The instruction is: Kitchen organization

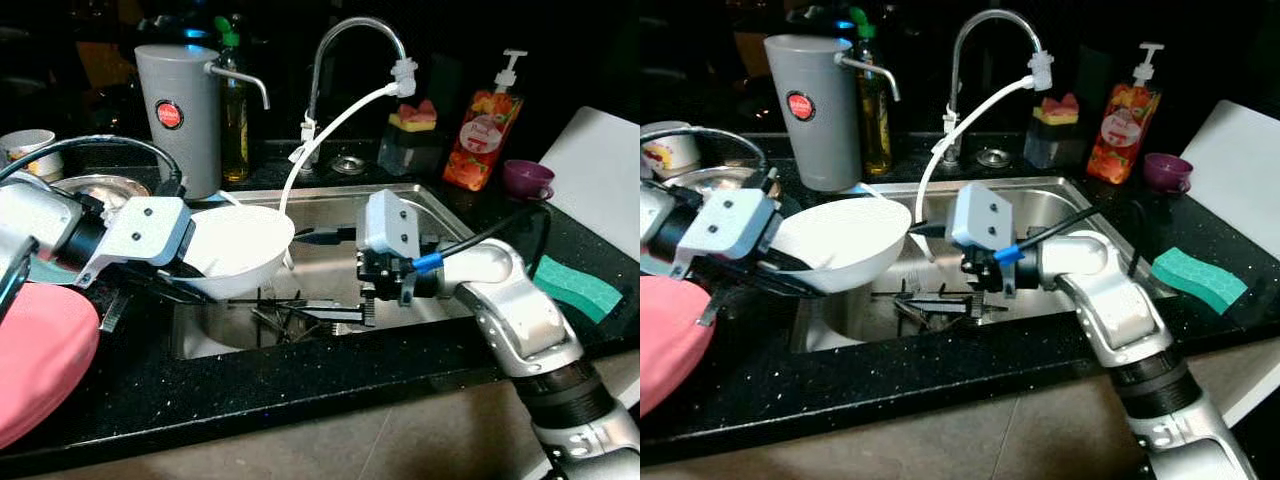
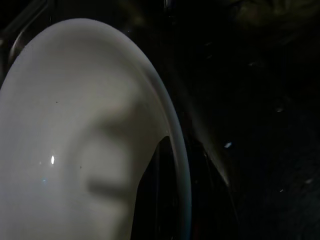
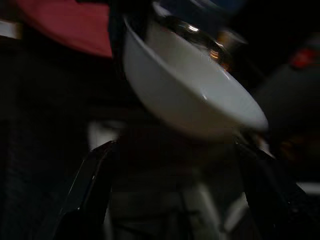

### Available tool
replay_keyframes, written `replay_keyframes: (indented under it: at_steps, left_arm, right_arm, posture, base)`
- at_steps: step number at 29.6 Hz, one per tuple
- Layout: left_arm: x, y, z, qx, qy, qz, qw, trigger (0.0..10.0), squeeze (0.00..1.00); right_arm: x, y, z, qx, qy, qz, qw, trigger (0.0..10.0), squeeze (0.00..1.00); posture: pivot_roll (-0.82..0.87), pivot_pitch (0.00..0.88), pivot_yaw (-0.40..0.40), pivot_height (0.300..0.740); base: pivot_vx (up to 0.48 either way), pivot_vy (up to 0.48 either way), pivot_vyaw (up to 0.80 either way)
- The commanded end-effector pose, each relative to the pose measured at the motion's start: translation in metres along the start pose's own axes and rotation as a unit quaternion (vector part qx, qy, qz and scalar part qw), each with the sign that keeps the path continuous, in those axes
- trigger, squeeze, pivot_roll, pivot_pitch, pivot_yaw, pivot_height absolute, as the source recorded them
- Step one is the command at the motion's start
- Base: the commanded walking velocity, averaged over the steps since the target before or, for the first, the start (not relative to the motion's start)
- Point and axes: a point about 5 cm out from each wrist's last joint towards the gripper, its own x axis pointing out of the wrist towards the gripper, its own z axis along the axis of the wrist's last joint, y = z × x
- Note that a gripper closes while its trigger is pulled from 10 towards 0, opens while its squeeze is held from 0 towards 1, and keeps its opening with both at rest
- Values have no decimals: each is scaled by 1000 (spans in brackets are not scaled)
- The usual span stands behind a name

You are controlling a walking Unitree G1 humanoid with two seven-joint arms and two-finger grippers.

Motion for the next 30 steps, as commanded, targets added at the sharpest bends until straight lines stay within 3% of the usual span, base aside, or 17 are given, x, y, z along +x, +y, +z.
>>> replay_keyframes:
  at_steps: [1,9,11,17,20,29,30]
  left_arm:
    - [-3,1,-2,5,12,-3,1000,10000,0]
    - [9,-1,-12,-5,19,-33,999,10000,0]
    - [23,-2,-13,2,9,-64,998,10000,0]
    - [37,-1,-8,17,-6,-85,996,10000,0]
    - [46,4,-1,35,-23,-94,995,10000,0]
    - [47,11,9,53,-39,-89,994,10000,0]
    - [49,9,13,59,-49,-98,992,10000,0]
  right_arm:
    - [-7,-1,1,-10,5,-14,1000,10000,0]
    - [-13,-3,-9,-6,25,-36,999,10000,0]
    - [-8,-8,-5,-14,17,-39,999,10000,0]
    - [4,-8,4,-22,-2,-21,1000,10000,0]
    - [16,3,7,-21,-16,29,999,10000,0]
    - [20,24,-6,-8,9,93,996,10000,0]
    - [20,32,-12,-6,21,110,994,10000,0]
  posture:
    - [133,70,-30,740]
    - [124,71,-23,740]
    - [124,71,-27,740]
    - [122,71,-27,740]
    - [117,71,-23,740]
    - [115,73,-23,740]
    - [116,75,-26,740]
  base:
    - [0,0,0]
    - [0,0,0]
    - [0,0,0]
    - [0,0,0]
    - [0,0,0]
    - [0,0,0]
    - [0,0,0]
